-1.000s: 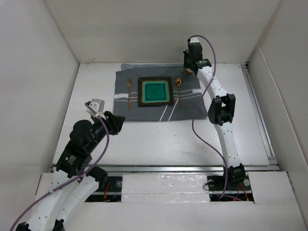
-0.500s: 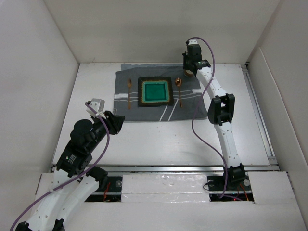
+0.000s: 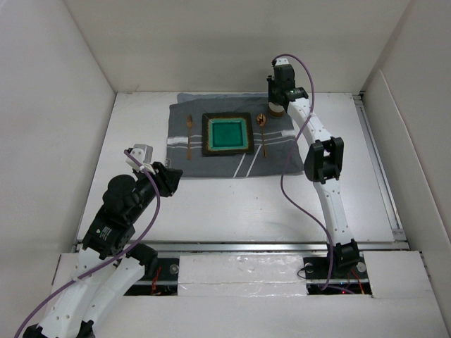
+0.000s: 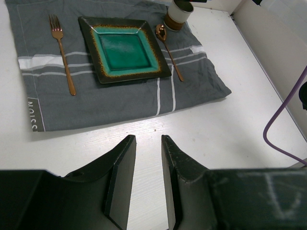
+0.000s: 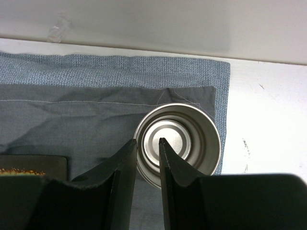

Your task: Set the dinner table for one person

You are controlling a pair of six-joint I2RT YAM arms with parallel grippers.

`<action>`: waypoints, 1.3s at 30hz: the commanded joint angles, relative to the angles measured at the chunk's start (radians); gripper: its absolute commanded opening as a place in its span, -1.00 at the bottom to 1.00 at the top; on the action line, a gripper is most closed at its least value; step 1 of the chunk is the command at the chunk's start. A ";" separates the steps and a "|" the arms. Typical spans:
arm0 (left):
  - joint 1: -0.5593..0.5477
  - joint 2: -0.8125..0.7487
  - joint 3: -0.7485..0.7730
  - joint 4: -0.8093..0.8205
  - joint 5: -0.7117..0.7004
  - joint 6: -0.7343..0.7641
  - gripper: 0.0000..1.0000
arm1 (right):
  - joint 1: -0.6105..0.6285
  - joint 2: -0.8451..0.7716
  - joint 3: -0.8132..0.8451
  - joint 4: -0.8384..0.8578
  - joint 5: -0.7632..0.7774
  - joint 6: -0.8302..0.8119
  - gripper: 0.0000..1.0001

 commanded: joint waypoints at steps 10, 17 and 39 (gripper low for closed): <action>0.004 -0.008 0.006 0.025 -0.013 0.006 -0.47 | 0.018 -0.200 -0.131 0.158 0.053 0.002 0.30; 0.004 -0.071 0.015 0.022 -0.077 -0.006 -0.22 | 0.048 -0.602 -0.386 0.304 0.204 0.064 1.00; 0.004 -0.361 0.008 0.127 -0.361 -0.052 0.34 | 0.012 -2.334 -2.001 0.533 0.429 0.483 1.00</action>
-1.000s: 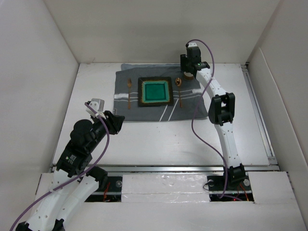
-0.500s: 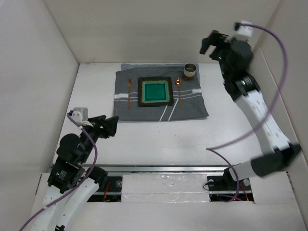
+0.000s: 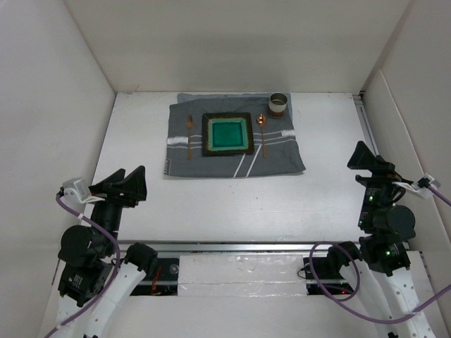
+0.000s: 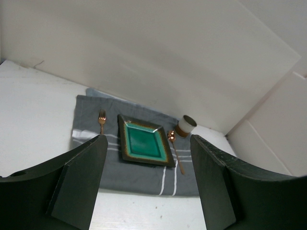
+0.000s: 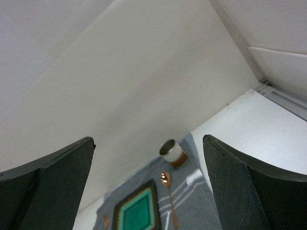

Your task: Set the dinner table for one person

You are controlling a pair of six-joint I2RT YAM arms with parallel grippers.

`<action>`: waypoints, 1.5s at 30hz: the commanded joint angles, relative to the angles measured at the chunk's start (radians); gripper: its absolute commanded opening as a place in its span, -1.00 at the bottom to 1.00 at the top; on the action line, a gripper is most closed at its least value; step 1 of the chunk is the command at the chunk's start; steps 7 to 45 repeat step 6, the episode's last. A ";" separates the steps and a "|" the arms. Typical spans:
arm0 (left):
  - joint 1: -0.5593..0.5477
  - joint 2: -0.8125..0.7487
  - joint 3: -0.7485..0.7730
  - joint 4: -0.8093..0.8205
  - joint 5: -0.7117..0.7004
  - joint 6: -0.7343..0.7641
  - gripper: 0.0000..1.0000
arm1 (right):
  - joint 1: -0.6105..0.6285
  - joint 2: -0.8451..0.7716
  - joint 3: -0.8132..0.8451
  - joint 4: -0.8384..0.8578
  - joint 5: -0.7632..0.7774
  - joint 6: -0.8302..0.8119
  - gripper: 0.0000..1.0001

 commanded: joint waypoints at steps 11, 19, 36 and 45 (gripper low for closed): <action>0.004 0.073 0.000 0.036 0.005 -0.024 0.34 | -0.030 0.166 0.033 -0.083 -0.048 0.056 1.00; 0.004 0.073 0.000 0.036 0.005 -0.024 0.34 | -0.030 0.166 0.033 -0.083 -0.048 0.056 1.00; 0.004 0.073 0.000 0.036 0.005 -0.024 0.34 | -0.030 0.166 0.033 -0.083 -0.048 0.056 1.00; 0.004 0.073 0.000 0.036 0.005 -0.024 0.34 | -0.030 0.166 0.033 -0.083 -0.048 0.056 1.00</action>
